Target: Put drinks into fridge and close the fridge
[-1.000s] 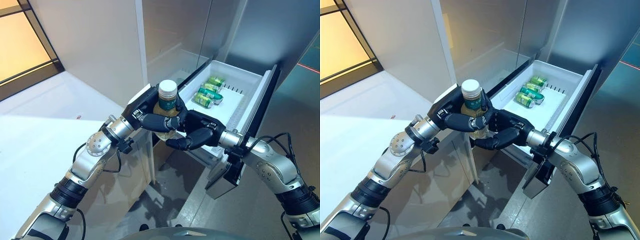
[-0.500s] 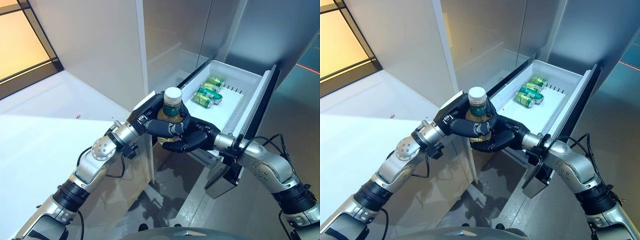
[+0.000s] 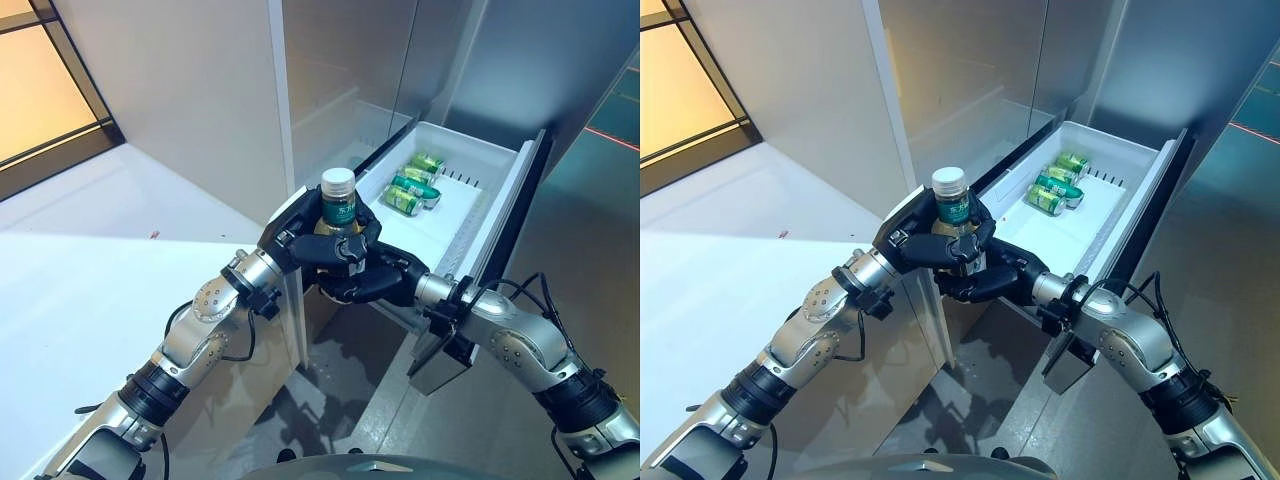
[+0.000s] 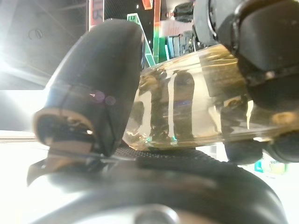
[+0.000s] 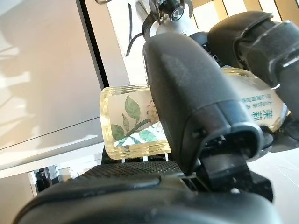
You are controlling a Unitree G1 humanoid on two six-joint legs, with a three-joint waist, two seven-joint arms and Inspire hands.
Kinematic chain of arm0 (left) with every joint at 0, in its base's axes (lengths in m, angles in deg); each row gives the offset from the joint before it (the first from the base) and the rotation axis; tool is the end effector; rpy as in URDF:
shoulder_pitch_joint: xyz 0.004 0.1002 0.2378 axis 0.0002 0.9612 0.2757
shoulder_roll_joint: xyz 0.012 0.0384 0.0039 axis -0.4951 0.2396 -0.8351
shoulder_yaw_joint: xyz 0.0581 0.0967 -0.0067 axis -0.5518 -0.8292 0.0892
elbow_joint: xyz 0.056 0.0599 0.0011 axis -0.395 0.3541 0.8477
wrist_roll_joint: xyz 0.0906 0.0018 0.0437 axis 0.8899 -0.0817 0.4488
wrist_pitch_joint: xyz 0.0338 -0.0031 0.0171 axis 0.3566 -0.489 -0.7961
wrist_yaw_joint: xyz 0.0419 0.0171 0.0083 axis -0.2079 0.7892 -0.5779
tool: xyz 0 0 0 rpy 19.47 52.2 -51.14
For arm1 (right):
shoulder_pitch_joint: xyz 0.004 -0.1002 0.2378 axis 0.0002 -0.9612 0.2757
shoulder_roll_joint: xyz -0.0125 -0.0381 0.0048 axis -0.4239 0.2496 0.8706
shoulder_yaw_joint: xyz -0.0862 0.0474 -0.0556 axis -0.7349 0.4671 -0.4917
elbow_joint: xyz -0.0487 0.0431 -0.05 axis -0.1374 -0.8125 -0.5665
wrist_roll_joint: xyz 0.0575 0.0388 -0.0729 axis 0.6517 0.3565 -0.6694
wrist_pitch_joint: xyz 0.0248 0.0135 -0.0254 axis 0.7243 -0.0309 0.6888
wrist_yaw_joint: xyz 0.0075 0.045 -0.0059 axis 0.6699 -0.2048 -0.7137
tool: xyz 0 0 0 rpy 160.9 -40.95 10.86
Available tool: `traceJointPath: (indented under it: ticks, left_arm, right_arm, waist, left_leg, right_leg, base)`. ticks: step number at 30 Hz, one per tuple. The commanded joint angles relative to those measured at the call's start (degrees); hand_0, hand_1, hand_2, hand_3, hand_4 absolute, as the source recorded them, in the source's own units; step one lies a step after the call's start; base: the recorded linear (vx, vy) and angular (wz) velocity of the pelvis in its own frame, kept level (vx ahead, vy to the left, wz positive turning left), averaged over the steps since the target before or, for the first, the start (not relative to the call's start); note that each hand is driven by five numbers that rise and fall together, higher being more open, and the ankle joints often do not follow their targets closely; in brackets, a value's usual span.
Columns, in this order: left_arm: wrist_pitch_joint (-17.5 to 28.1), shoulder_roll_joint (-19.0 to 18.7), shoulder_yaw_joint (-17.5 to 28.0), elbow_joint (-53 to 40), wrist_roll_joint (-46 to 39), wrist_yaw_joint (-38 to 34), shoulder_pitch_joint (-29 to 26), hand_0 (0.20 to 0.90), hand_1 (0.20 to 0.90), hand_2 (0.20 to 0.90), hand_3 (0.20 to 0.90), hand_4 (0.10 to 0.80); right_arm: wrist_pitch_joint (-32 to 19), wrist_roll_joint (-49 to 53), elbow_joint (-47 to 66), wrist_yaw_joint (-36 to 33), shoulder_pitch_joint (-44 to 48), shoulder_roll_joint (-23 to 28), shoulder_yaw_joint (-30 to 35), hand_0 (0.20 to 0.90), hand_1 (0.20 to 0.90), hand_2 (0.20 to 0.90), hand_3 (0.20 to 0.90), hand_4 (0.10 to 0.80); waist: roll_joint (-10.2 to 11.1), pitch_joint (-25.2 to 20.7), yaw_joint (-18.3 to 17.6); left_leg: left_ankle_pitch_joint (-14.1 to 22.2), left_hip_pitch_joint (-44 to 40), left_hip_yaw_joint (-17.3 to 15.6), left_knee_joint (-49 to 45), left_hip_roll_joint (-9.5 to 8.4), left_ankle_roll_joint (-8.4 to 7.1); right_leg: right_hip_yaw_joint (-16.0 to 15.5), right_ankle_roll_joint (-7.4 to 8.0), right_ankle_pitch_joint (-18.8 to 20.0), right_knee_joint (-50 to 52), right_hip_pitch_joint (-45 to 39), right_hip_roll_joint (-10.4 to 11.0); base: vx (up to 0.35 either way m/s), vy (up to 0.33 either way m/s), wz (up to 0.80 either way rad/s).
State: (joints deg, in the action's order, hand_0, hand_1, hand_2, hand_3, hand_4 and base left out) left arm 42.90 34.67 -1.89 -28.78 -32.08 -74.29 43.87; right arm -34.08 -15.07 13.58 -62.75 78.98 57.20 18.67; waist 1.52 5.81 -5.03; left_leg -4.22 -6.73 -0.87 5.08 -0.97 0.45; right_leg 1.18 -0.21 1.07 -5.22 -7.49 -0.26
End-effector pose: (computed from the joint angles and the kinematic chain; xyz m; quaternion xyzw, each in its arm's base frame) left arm 0.2344 0.1519 0.1020 -0.0629 -0.1458 -0.3750 0.9133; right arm 0.2280 -0.1741 0.0979 0.0438 0.1206 0.3996 0.9077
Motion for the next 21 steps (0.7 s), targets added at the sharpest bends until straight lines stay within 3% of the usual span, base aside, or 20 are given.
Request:
traceJointPath:
  ticks: [1,2,3,4,13,18,21]
  left_arm:
    - [12.90,10.21,-2.15,-8.55,0.36,1.61,-10.88,0.300,0.300,0.300,0.200,0.100]
    - [13.04,10.25,-1.97,-8.60,1.39,0.25,-11.03,0.300,0.300,0.300,0.200,0.100]
    - [12.87,10.23,-1.61,-8.85,2.05,-0.85,-11.02,0.775,0.775,0.775,0.755,0.655]
    - [12.86,10.18,-1.37,-9.07,2.34,-1.61,-10.96,0.900,0.900,0.900,0.900,0.800]
    - [13.81,10.48,3.68,-8.65,10.05,-6.75,-9.98,0.900,0.900,0.900,0.900,0.800]
    - [11.94,10.61,5.23,-8.49,6.66,-6.17,-8.52,0.900,0.900,0.900,0.900,0.800]
    - [10.22,11.10,5.47,-8.18,4.15,-5.11,-6.90,0.900,0.900,0.900,0.900,0.800]
  right_arm:
    - [-11.02,1.65,1.40,-4.39,8.64,-9.68,3.15,0.300,0.300,0.300,0.200,0.100]
    - [-12.48,-1.61,1.32,-5.15,9.07,-9.23,3.67,0.300,0.300,0.300,0.200,0.100]
    - [-13.79,-4.57,1.43,-5.71,9.29,-8.70,4.37,0.300,0.300,0.300,0.200,0.100]
    - [-15.15,-7.30,1.54,-6.39,9.35,-8.37,4.83,0.300,0.300,0.300,0.200,0.100]
    - [-18.79,-18.02,-2.13,-12.45,14.37,-1.85,14.79,0.300,0.300,0.300,0.200,0.100]
    - [-20.07,-20.39,-7.72,-16.95,16.75,-0.30,17.22,0.300,0.300,0.300,0.200,0.100]
    - [-20.12,-16.05,-11.48,-19.59,19.19,-0.36,17.95,0.300,0.300,0.300,0.200,0.100]
  waist:
    - [1.48,-4.95,-0.28]
    - [1.43,-4.94,-0.41]
    - [1.35,-4.94,-0.55]
    - [1.28,-4.98,-0.62]
    - [1.39,-4.81,-0.88]
    - [1.69,-4.82,0.03]
    - [1.87,-4.63,1.07]
  left_leg:
    - [4.21,-0.80,-0.38,-0.08,-1.48,2.09]
    - [4.22,-0.80,-0.49,-0.08,-1.48,2.12]
    - [4.26,-0.84,-0.64,-0.08,-1.47,2.11]
    - [4.29,-0.86,-0.74,-0.08,-1.47,2.11]
    - [4.37,-0.88,-1.31,-0.08,-1.41,1.92]
    - [4.51,-0.73,-1.04,-0.08,-1.18,1.68]
    - [4.51,-0.66,-0.95,-0.08,-1.01,1.54]
  right_leg:
    - [1.53,1.98,3.00,0.22,1.22,-0.76]
    - [1.70,1.99,3.08,0.22,1.29,-0.78]
    - [1.88,2.01,3.12,0.22,1.32,-0.80]
    - [2.00,2.02,3.13,0.22,1.35,-0.81]
    - [2.75,1.90,3.49,0.56,1.80,-0.94]
    - [1.08,1.87,3.34,0.46,1.64,-0.51]
    - [-0.97,1.84,3.24,0.41,1.41,0.07]
  base:
    - [-0.021,0.005,-0.03]
    - [-0.018,0.009,-0.04]
    - [-0.015,0.012,-0.05]
    - [-0.009,0.015,-0.05]
    - [-0.019,0.009,-0.11]
    - [-0.006,-0.001,0.05]
    - [-0.020,0.000,0.15]
